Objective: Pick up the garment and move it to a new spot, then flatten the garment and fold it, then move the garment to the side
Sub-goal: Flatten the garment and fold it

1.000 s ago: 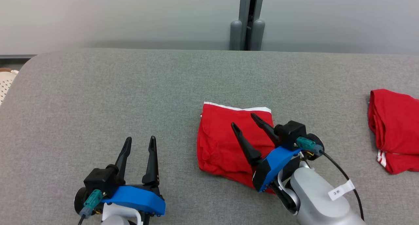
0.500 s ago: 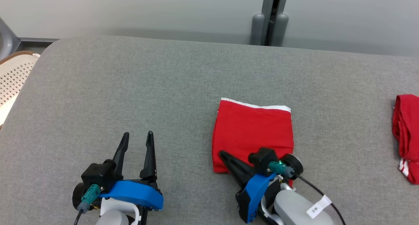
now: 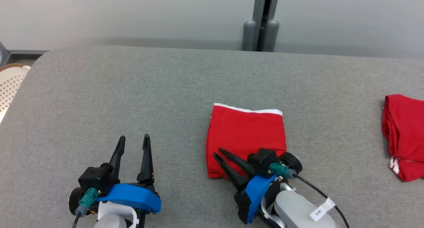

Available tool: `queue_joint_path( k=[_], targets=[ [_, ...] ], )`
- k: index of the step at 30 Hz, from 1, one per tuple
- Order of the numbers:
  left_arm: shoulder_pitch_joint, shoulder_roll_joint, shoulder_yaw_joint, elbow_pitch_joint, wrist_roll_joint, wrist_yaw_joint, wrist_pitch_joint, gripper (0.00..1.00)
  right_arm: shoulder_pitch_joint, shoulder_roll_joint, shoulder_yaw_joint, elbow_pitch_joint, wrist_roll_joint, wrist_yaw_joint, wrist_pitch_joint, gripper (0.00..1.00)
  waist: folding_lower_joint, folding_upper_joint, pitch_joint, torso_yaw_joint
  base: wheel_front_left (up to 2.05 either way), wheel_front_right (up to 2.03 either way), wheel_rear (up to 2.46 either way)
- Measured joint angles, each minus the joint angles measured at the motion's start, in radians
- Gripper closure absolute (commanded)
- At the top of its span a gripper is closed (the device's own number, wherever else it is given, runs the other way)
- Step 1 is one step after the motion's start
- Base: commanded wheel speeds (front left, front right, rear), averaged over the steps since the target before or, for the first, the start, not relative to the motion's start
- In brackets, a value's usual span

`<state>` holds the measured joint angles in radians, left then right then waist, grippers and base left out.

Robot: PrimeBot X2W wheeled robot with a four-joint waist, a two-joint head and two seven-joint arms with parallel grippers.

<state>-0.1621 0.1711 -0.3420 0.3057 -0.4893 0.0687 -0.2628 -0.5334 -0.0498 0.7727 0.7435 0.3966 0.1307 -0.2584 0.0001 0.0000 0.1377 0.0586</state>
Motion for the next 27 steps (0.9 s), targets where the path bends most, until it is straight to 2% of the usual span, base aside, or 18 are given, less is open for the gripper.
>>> queue_joint_path(
  k=[1,3,4,18,23,27],
  targets=[
    [0.002,0.0,0.004,0.0,0.004,-0.003,0.0,0.0,0.003,0.001,-0.019,-0.014,-0.003,0.0,0.0,0.5,0.0,0.0,-0.005,-0.006,0.0,0.0,0.0],
    [0.004,-0.002,0.007,0.002,0.015,-0.008,0.0,0.0,0.019,0.0,-0.072,-0.043,-0.011,0.0,-0.002,0.02,0.0,0.0,-0.016,-0.018,0.0,0.0,0.0],
    [0.007,-0.003,0.008,0.005,0.019,-0.008,0.0,0.0,0.031,0.0,-0.105,-0.061,-0.021,0.0,-0.003,0.0,0.0,0.0,-0.022,-0.023,0.0,0.0,0.0],
    [0.065,-0.026,0.039,0.041,0.079,-0.033,0.0,0.0,0.298,-0.001,-0.568,-0.253,-0.142,0.0,-0.003,0.0,-0.0001,0.0,-0.095,-0.073,0.0,0.0,0.0],
    [0.093,-0.038,0.064,0.037,0.086,-0.036,0.0,0.0,0.362,-0.001,-0.664,-0.299,-0.16,0.0,-0.003,0.0,-0.0001,0.0,-0.097,-0.078,0.0,0.0,0.0],
    [0.121,-0.044,0.093,0.026,0.087,-0.036,0.0,0.0,0.385,-0.001,-0.694,-0.326,-0.166,0.0,-0.003,0.0,-0.0001,0.0,-0.099,-0.083,0.0,0.0,0.0]
  ],
)
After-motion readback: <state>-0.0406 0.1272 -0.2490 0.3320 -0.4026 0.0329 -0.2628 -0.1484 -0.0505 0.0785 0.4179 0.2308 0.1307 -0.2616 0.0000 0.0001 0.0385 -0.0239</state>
